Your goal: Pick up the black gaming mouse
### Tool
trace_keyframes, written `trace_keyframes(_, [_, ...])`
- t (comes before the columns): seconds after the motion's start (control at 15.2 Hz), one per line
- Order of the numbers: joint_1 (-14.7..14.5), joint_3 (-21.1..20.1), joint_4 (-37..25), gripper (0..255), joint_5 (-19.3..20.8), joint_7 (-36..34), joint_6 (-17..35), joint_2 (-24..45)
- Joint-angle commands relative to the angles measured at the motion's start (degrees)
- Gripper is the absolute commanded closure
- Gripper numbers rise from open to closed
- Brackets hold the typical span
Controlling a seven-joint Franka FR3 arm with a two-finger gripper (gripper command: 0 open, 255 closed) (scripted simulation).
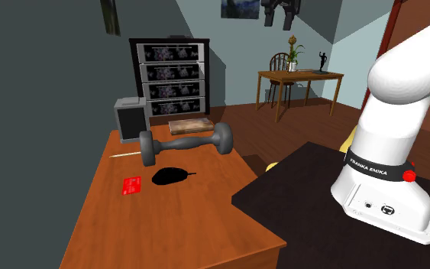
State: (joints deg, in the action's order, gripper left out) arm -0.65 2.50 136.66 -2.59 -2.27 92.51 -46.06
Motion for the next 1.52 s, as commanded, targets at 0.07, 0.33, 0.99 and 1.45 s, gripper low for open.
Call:
trace_keyframes(0.07, [-0.61,-0.18,0.92,0,-0.19,0.77,1.87,0.99])
trace_keyframes(0.33, [-3.07,-0.96,3.96,0,-0.99,3.88,9.37,5.62])
trace_keyframes(0.99, [-9.24,-3.35,7.04,0,-3.21,11.76,27.65,21.24])
trace_keyframes(1.45, [-13.09,-5.59,5.48,0,-4.56,17.18,39.06,34.49])
